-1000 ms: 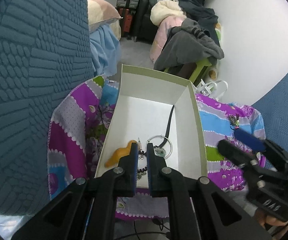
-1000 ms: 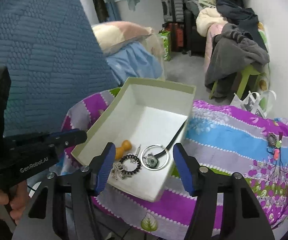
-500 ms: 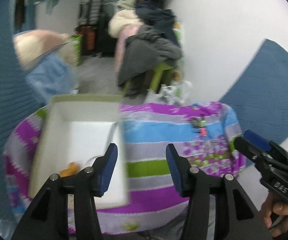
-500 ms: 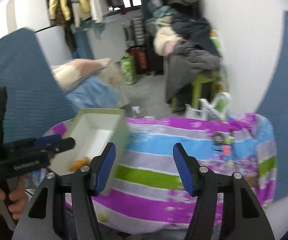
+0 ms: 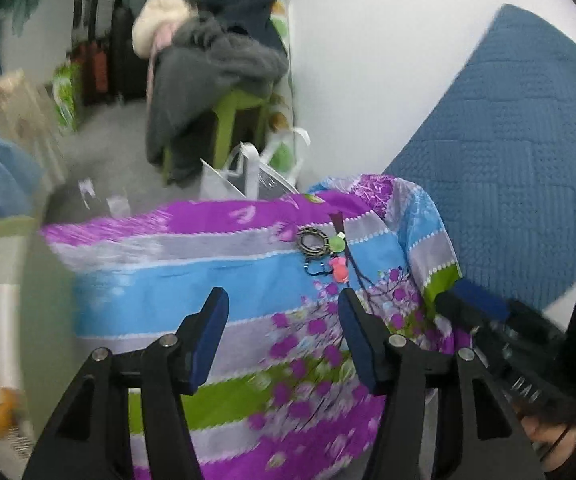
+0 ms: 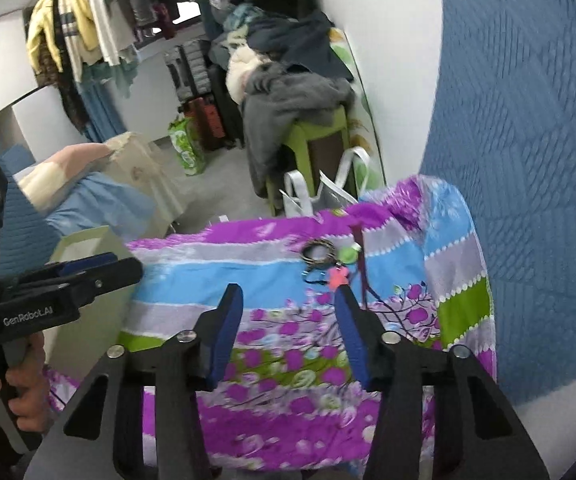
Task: Organize jewelry
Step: 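Move both tools back from the box to the jewelry on the cloth, then grasp the black-and-gold patterned bangle with the left tool while the right tool grasps the pink pendant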
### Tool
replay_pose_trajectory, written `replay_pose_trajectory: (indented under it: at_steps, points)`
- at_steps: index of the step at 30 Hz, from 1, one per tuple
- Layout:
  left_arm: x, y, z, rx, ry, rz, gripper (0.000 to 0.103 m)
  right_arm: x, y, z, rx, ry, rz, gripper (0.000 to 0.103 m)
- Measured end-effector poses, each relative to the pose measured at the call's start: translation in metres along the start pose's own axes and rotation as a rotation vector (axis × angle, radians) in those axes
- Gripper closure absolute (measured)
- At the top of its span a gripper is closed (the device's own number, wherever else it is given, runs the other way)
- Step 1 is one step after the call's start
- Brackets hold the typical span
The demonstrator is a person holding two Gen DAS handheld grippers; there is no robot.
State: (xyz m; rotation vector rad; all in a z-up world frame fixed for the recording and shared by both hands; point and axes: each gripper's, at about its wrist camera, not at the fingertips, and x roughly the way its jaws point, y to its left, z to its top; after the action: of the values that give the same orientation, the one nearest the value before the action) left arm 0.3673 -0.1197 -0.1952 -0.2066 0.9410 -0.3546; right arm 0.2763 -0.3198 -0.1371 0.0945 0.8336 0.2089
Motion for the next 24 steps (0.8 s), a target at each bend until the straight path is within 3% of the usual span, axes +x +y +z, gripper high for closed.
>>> replay_pose_trajectory:
  at_steps: [6,14,17,19,21,24]
  points:
    - [0.081,0.003,0.016,-0.032,0.064,-0.033,0.049,0.069,-0.031,-0.01,-0.01,0.052,0.009,0.069]
    - [0.148,0.005,0.031,-0.038,0.093,-0.092,0.054,0.147,-0.057,-0.019,-0.021,0.1,-0.008,0.072]
    - [0.166,0.009,0.035,-0.069,0.109,-0.121,0.062,0.159,-0.057,-0.02,-0.048,0.101,-0.023,0.073]
    - [0.176,0.008,0.036,-0.07,0.112,-0.141,0.065,0.167,-0.056,-0.022,-0.067,0.112,-0.027,0.081]
    - [0.182,0.002,0.037,-0.042,0.112,-0.136,0.071,0.171,-0.056,-0.025,-0.071,0.122,-0.027,0.089]
    - [0.191,-0.009,0.036,0.009,0.117,-0.122,0.073,0.168,-0.056,-0.027,-0.06,0.116,-0.03,0.089]
